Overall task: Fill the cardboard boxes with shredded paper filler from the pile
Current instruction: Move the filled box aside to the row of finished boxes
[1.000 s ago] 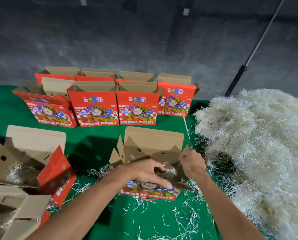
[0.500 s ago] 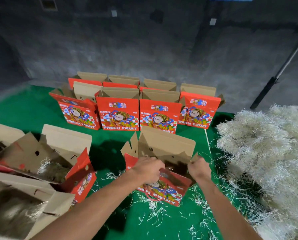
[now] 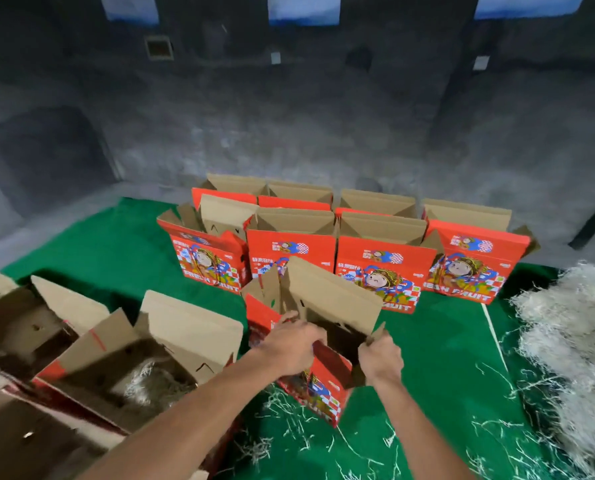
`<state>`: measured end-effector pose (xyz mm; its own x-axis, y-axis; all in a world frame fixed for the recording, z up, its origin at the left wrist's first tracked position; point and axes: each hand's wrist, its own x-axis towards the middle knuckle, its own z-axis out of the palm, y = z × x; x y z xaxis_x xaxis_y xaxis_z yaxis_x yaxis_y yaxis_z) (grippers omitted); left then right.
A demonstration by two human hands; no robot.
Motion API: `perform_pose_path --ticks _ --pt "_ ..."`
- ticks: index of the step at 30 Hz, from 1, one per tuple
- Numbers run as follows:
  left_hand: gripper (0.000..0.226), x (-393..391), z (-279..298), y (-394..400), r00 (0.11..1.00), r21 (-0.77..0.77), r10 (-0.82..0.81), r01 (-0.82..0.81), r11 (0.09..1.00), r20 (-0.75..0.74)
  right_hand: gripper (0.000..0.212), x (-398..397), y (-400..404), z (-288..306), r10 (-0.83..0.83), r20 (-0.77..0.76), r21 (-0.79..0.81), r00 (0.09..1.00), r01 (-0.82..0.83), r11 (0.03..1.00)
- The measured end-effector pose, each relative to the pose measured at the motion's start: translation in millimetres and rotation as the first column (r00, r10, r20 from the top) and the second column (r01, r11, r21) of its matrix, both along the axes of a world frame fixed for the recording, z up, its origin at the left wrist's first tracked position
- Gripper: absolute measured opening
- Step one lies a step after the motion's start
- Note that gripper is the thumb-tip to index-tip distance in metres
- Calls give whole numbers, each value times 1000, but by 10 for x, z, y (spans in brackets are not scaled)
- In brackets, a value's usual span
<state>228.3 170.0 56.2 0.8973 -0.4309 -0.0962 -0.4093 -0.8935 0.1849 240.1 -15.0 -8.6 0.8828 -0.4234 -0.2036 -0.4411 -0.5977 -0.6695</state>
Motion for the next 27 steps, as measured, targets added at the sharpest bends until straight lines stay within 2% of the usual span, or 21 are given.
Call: perform_pose_path --ticks 4,7,13,15,17,18,20,22,23,25,27 --pt "37 157 60 274 996 -70 78 -80 994 -35 13 360 533 -52 37 34 58 999 -39 998" --pt "34 265 102 577 989 -90 142 -145 985 -43 38 608 973 -70 -33 65 299 997 13 954" --pt "28 419 140 1191 977 -128 207 -212 969 -53 33 988 1689 -30 -121 -40 540 992 123 832" --pt "26 471 117 1355 971 -127 232 -237 963 -50 36 1049 1912 35 -41 -62 537 997 68 841" --pt "23 514 96 1486 967 -104 252 -256 961 -46 43 1109 2147 50 159 -64 381 985 -123 916" --pt "22 529 91 1539 963 -89 269 -270 959 -26 38 1119 2259 52 240 -61 298 969 -212 931" --pt "24 568 98 1630 946 -57 321 -318 946 39 26 1120 2485 15 311 -30 261 950 -293 920" --pt "28 611 105 1707 916 -45 392 -389 920 90 18 1104 2667 16 314 -20 367 949 -285 886" --pt "29 632 107 1748 897 -47 429 -426 903 106 14 1110 2741 24 332 -7 481 943 -288 828" --pt "29 672 119 1834 863 -78 493 -487 870 113 22 1103 2870 59 411 -20 665 911 -294 686" --pt "27 713 132 1905 843 -99 528 -519 849 106 29 1045 2944 104 495 -51 726 867 -308 615"
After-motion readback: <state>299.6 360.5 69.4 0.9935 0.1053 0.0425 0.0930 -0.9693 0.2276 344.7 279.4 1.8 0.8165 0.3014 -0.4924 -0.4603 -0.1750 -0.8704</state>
